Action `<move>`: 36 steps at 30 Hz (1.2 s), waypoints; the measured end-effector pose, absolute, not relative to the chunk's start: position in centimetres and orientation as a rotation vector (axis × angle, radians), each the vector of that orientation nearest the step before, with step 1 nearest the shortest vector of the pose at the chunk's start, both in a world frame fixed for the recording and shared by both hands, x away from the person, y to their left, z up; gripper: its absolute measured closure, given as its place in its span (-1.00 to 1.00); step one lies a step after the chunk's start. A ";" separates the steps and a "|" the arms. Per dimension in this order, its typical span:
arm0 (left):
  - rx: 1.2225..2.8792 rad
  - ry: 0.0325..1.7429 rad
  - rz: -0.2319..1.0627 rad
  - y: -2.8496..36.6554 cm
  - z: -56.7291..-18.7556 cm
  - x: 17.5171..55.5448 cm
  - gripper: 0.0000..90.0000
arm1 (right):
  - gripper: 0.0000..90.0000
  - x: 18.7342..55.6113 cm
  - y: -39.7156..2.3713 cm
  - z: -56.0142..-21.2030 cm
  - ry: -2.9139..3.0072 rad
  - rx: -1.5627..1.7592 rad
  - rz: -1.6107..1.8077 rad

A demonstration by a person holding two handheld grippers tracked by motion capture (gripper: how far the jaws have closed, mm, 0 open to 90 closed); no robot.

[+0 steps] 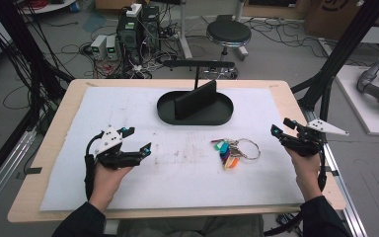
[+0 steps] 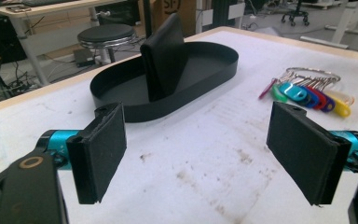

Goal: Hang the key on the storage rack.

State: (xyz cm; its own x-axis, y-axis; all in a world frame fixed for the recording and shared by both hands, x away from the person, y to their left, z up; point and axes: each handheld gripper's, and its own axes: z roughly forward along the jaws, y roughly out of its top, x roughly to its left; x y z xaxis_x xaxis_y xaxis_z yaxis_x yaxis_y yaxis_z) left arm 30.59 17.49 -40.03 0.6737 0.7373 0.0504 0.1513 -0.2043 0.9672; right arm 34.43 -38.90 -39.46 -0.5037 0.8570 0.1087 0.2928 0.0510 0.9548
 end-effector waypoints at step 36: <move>1.766 0.696 0.636 17.6 -41.8 30.2 -0.56 | 0.47 36.4 -35.8 -44.8 2.182 1.293 1.077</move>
